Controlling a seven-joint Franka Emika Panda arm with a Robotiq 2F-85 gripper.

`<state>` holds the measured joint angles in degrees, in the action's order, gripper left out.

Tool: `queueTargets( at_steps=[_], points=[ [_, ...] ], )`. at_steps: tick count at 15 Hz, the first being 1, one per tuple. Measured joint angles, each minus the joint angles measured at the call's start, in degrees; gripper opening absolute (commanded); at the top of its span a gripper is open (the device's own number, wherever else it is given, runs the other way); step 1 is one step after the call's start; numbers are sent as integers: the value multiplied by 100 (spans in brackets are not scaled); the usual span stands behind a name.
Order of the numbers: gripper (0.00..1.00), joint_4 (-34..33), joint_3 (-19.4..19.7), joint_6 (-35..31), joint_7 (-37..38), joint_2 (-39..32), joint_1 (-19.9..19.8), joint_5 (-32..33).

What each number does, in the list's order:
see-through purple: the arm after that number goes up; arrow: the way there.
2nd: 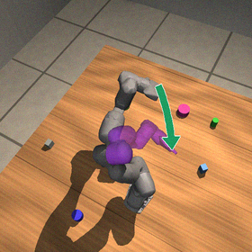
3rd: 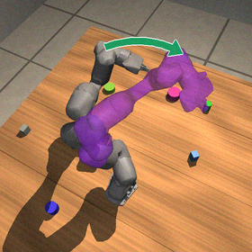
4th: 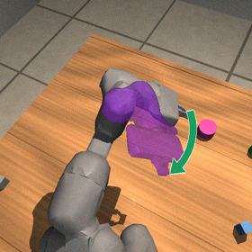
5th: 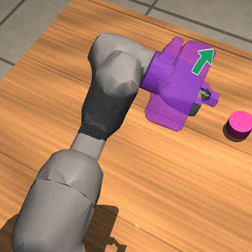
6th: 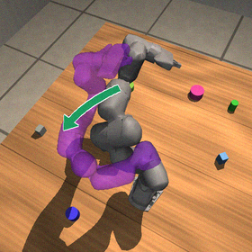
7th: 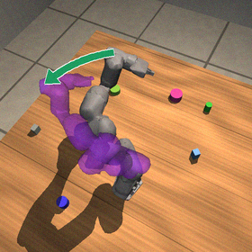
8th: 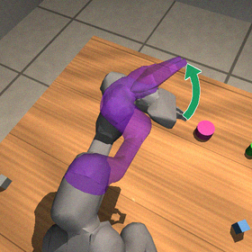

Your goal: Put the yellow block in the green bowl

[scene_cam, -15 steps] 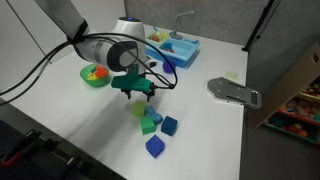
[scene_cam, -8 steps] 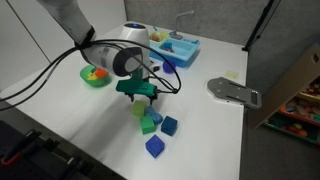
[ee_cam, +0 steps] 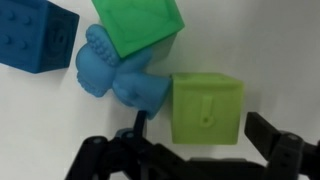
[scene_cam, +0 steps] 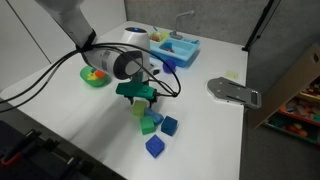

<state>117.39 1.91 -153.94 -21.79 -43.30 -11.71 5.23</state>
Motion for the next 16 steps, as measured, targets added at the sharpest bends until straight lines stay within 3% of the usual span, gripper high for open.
queueTargets(
  at_steps=[6,7,9,13,16],
  points=[
    [100,100,-17,3,0,0,58,38],
    [76,116,-21,3,0,0,71,46],
    [66,131,-23,3,0,1,106,75],
    [32,131,-24,1,8,14,189,98],
    [29,132,-27,0,29,84,236,98]
  ],
)
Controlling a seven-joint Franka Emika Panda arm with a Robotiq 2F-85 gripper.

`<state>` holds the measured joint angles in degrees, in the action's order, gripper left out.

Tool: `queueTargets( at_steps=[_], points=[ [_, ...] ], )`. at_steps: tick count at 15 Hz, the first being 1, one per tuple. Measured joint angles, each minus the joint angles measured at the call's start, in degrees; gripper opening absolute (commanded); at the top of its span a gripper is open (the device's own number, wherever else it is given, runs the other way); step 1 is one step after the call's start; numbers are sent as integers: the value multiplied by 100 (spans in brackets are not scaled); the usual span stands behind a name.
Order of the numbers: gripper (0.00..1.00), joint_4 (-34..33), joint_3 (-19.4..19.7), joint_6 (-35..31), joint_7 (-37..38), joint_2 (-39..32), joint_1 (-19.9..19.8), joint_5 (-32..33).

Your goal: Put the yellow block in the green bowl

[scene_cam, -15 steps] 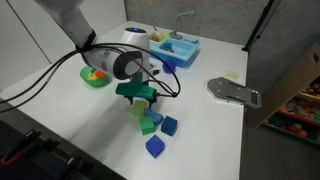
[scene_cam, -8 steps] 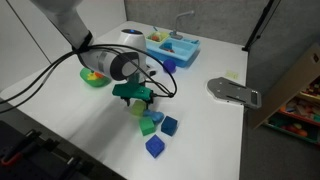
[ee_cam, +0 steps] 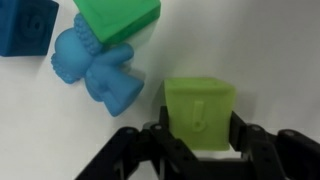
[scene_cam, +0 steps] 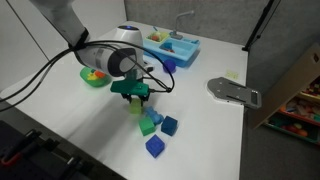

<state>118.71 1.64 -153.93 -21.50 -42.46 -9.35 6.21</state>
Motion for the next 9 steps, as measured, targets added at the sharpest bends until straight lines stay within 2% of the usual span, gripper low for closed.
queueTargets(
  at_steps=[9],
  points=[
    [29,264,-158,38,388,933,289,-3]
  ],
)
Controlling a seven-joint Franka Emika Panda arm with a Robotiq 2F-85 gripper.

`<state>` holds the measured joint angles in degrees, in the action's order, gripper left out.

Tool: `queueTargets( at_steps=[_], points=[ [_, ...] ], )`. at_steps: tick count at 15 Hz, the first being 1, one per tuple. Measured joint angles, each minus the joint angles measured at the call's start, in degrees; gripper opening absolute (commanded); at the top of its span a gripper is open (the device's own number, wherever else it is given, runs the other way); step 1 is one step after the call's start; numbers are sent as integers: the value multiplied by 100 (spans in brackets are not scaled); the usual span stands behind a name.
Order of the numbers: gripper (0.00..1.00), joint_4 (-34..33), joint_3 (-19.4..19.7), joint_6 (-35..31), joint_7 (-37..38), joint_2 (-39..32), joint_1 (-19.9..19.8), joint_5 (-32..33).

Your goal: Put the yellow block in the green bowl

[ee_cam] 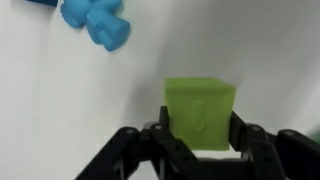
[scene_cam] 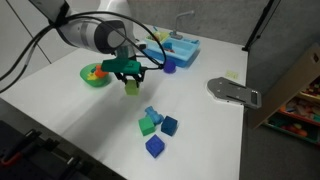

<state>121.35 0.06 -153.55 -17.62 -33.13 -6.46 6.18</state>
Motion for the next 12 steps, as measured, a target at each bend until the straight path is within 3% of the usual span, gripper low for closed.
queueTargets(
  at_steps=[3,4,9,10,12],
  points=[
    [29,213,-137,6,35,488,83,-14],
    [54,288,-184,22,36,656,100,-25],
    [54,519,-267,117,36,1054,103,-64],
    [29,530,-267,117,36,1053,102,-64],
    [29,541,-267,117,36,1048,102,-64]
  ],
)
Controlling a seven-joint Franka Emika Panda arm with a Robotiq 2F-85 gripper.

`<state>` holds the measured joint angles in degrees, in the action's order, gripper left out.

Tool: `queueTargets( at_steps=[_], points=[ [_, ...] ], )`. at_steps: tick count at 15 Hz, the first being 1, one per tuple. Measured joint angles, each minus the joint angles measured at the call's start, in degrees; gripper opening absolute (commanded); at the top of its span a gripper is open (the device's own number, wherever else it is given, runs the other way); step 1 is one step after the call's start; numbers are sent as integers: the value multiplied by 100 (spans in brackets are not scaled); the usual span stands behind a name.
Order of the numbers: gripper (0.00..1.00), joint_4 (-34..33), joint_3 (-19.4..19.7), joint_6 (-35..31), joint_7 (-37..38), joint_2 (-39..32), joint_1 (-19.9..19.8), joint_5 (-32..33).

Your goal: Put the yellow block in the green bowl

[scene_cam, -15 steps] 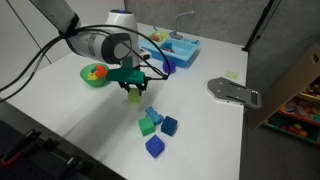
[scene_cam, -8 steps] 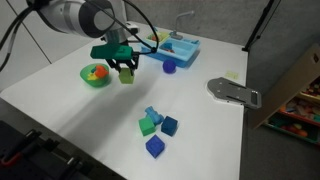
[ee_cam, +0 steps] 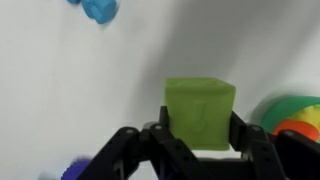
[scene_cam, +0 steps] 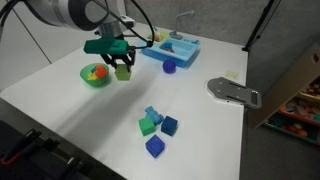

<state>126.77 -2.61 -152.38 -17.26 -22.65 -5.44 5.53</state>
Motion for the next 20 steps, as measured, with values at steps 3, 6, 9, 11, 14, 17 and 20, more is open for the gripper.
queueTargets(
  at_steps=[3,6,9,11,14,17,20],
  points=[
    [29,-18,-4,-3,-3,-4,81,11],
    [29,-142,-43,-1,-3,-1,334,72],
    [29,-303,-155,34,-3,-4,654,97],
    [29,-389,-290,75,-3,-16,820,97],
    [29,-473,-571,103,-28,-70,961,91],
    [29,-543,-855,124,-120,-189,1016,60],
    [29,-604,-1083,116,-316,-349,1017,-12]
  ],
)
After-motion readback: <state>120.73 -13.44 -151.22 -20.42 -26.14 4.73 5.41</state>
